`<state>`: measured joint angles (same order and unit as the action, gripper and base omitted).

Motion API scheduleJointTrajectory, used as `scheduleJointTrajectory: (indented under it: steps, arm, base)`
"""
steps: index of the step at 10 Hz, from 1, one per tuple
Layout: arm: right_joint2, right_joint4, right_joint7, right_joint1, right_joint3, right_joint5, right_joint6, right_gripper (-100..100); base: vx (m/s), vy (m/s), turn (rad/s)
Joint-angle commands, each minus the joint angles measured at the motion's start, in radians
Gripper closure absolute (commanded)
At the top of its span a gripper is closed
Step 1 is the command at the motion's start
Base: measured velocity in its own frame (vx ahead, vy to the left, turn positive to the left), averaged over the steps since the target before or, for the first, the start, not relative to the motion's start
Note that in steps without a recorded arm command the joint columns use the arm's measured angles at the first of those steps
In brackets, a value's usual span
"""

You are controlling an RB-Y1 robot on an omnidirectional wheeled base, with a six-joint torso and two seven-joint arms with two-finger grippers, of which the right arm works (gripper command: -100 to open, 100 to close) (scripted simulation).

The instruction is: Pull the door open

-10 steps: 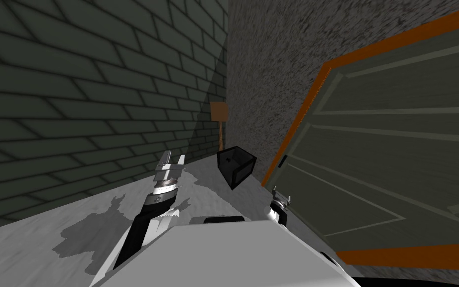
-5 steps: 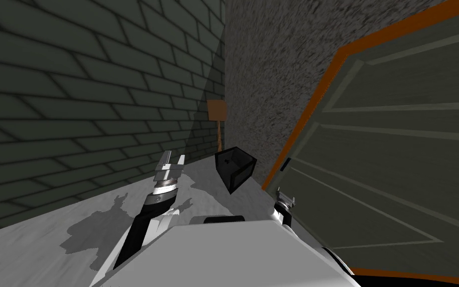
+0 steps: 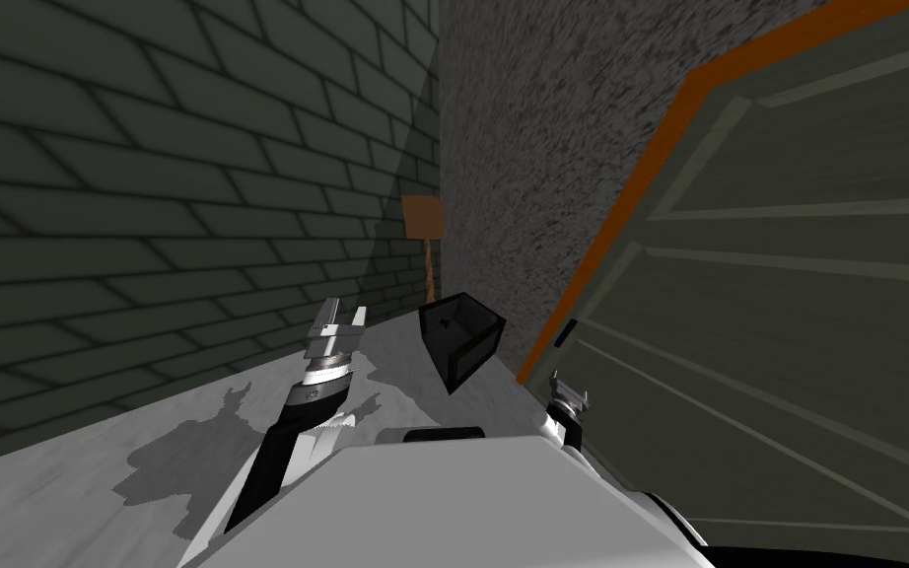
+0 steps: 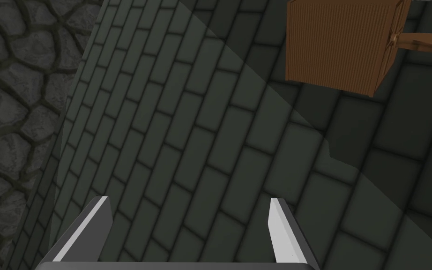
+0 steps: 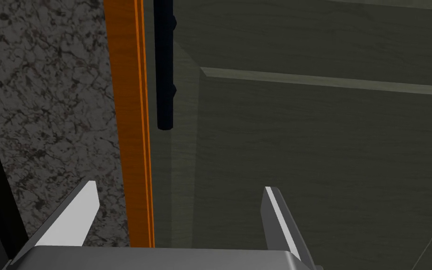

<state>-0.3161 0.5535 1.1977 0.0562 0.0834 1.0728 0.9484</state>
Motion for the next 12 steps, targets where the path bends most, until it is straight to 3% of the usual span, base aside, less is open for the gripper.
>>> scheduleJointTrajectory:
  steps: [1,12]
  arm:
    - [-0.006,-0.009,0.010,0.003,0.000,0.000,0.000,-100]
    - [-0.024,-0.026,0.034,0.006,0.003,-0.001,-0.002,-100]
  base:
    - [0.152,-0.140,-0.020]
    - [0.162,-0.132,-0.017]
